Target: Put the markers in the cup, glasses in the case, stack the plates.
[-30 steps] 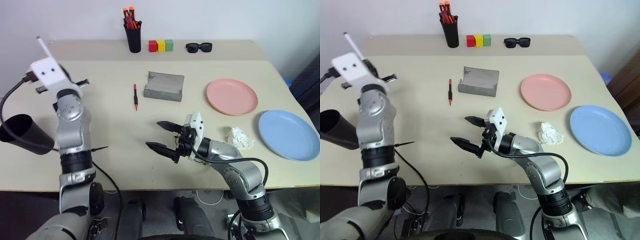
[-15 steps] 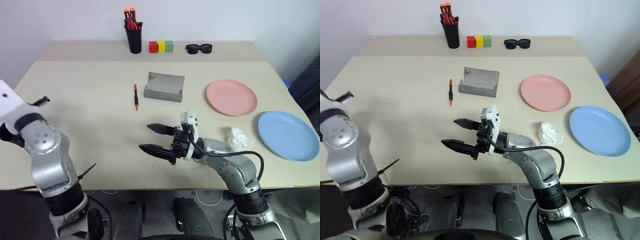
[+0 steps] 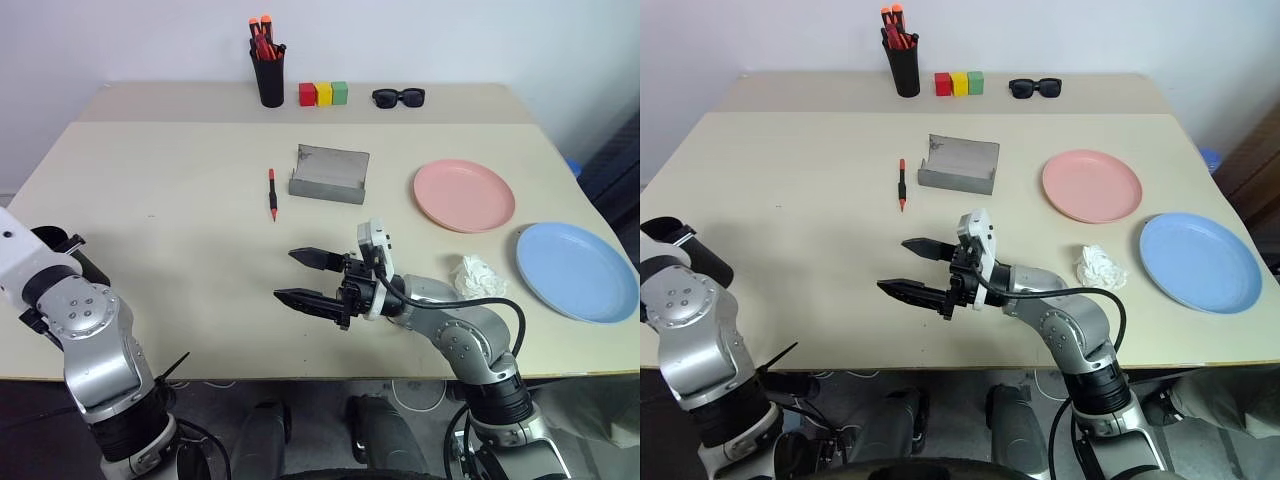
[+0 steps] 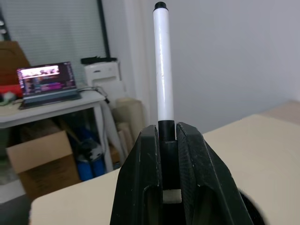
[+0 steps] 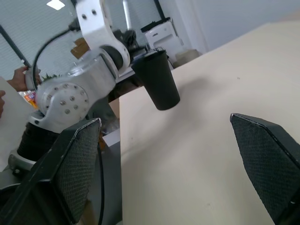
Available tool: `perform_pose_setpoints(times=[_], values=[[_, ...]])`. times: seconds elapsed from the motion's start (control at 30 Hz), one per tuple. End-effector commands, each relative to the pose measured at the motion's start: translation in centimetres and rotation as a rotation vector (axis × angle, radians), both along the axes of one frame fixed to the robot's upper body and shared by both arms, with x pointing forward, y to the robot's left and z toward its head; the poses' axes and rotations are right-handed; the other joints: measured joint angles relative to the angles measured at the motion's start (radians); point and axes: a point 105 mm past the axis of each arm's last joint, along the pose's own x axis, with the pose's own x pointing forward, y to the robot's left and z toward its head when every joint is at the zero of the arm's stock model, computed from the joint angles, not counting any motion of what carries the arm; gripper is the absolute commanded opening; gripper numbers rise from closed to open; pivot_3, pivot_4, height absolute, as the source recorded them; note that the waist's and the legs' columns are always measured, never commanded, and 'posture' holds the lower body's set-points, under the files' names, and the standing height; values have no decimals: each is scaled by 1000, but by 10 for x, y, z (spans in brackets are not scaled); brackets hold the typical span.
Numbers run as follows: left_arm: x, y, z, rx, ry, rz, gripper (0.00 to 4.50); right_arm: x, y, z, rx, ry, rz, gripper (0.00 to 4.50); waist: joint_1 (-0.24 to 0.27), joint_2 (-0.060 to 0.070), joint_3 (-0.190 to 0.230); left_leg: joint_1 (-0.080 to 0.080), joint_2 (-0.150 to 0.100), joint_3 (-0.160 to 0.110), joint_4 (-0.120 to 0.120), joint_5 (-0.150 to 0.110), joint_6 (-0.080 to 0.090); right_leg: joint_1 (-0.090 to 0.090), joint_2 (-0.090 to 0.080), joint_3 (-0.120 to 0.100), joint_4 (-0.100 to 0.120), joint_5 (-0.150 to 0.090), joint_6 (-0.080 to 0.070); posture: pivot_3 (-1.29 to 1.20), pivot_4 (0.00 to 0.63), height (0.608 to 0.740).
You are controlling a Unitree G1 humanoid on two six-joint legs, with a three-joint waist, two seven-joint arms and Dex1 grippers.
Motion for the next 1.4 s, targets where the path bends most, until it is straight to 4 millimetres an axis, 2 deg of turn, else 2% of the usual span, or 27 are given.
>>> perform_pose_setpoints(times=[0.03, 0.27, 0.6, 0.63, 0.83, 1.13, 1.4], values=[[2, 1, 5, 29, -18, -19, 34, -8, 3, 31, 69, -98, 38, 4500, 0, 0, 0, 0, 0, 0, 0, 0, 0, 0, 0, 0, 0, 0, 0, 0, 150, 740], [8, 1, -8, -14, 9, -29, 34, -13, 6, 41, 29, -196, 63, 4500, 1, 0, 0, 0, 0, 0, 0, 0, 0, 0, 0, 0, 0, 0, 0, 0, 150, 740], [10, 1, -20, -83, 11, -20, 34, -14, 7, 41, 35, -183, 76, 4500, 0, 0, 0, 0, 0, 0, 0, 0, 0, 0, 0, 0, 0, 0, 0, 0, 150, 740], [11, 1, -21, -86, 10, -19, 977, -13, 7, 41, 35, -183, 77, 4500, 0, 0, 0, 0, 0, 0, 0, 0, 0, 0, 0, 0, 0, 0, 0, 0, 150, 740], [12, -1, -21, -89, 5, -18, 3829, -14, 8, 41, 38, -179, 84, 4500, 0, 0, 0, 0, 0, 0, 0, 0, 0, 0, 0, 0, 0, 0, 0, 0, 150, 740], [13, -6, -10, -56, -49, -39, 3829, -14, 7, 42, 45, -170, 84, 4500, 0, 0, 0, 0, 0, 0, -1, 0, 0, 0, 0, 0, -1, 0, 0, 0, 150, 740], [13, -8, 18, 19, -132, -46, 3829, -14, 7, 42, 51, -165, 85, 4500, 0, -1, 0, 0, 0, 0, -1, 0, 0, 0, 0, 0, -1, 0, 0, 0, 150, 740]])
